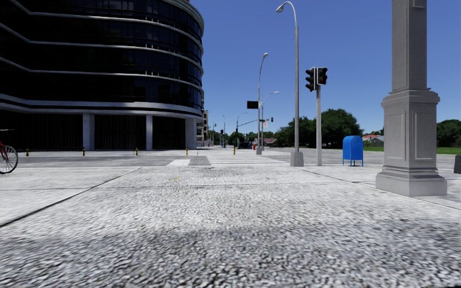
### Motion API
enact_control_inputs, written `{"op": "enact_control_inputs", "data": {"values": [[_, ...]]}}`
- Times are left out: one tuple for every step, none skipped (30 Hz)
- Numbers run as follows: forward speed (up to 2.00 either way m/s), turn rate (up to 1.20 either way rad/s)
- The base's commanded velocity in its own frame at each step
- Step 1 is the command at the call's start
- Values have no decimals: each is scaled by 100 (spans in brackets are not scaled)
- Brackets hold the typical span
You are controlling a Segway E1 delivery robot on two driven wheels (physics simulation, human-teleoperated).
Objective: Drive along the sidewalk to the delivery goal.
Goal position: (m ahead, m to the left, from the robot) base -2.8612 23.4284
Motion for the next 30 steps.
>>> {"op": "enact_control_inputs", "data": {"values": [[0,0],[0,0],[0,0],[0,0],[0,0],[0,0],[0,0],[0,0],[0,0],[0,0],[0,0],[0,0],[0,0],[0,0],[0,0],[0,0],[0,0],[0,0],[0,0],[0,0],[0,0],[0,0],[0,0],[0,0],[0,0],[0,0],[0,0],[0,0],[0,0],[0,0]]}}
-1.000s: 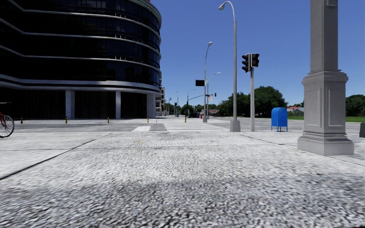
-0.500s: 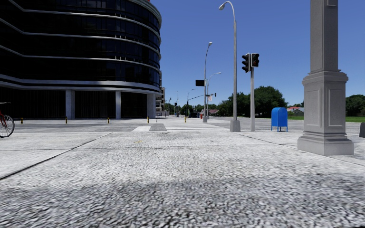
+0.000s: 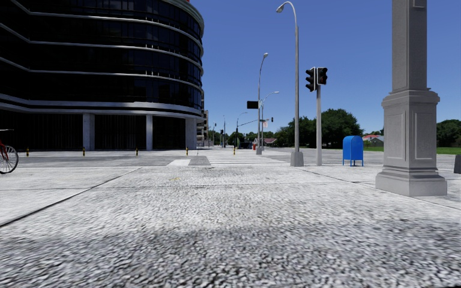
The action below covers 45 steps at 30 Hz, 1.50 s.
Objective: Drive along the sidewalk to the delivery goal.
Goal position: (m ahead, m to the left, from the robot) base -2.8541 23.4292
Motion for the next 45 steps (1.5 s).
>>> {"op": "enact_control_inputs", "data": {"values": [[0,2],[58,16],[89,33],[89,33],[99,39],[103,41],[121,45],[139,49],[139,49],[145,53],[146,54],[139,54],[139,54],[138,54],[138,54],[138,54],[138,54],[138,54],[139,54],[139,54],[139,54],[139,55],[140,56],[140,56],[140,57],[144,57],[148,59],[152,60],[154,61],[154,61],[155,63],[156,66],[156,69],[156,74],[156,74],[156,76],[156,76],[156,76],[158,76],[158,76],[161,76],[171,76],[184,76],[200,77],[200,77]]}}
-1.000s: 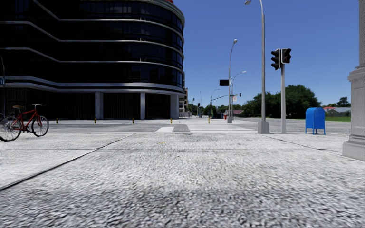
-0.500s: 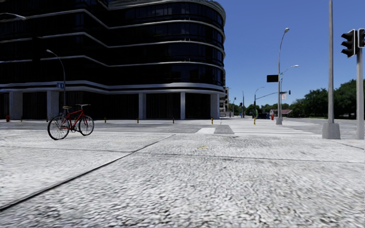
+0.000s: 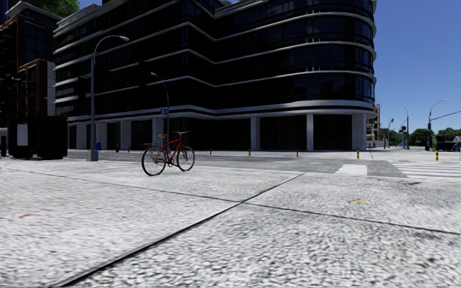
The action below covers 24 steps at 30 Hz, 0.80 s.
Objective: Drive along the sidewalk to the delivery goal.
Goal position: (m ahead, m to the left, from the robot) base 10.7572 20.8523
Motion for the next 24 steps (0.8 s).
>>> {"op": "enact_control_inputs", "data": {"values": [[200,77],[200,77],[200,77],[200,77],[200,77],[200,77],[200,77],[200,77],[200,77],[200,77],[200,77],[200,77],[200,77],[200,77],[200,77],[200,77],[200,77],[200,77],[200,77],[200,77],[200,77],[200,77],[200,77],[200,77]]}}
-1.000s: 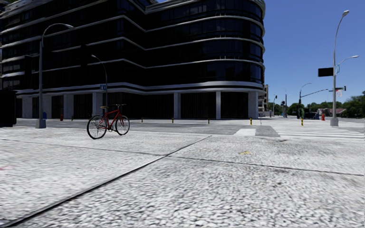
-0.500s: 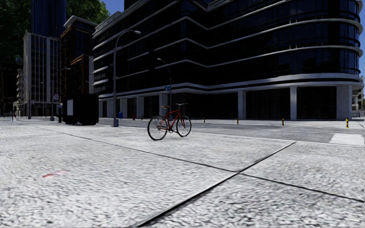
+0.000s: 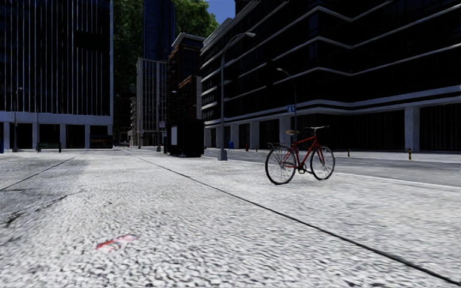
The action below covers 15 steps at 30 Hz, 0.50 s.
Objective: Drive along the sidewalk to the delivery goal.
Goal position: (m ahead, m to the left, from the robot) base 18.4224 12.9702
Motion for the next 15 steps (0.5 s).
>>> {"op": "enact_control_inputs", "data": {"values": [[200,77],[200,77],[200,77],[200,77],[200,77],[200,77],[200,77],[200,77],[200,77],[200,77],[200,77],[200,77],[200,77],[200,77],[200,77]]}}
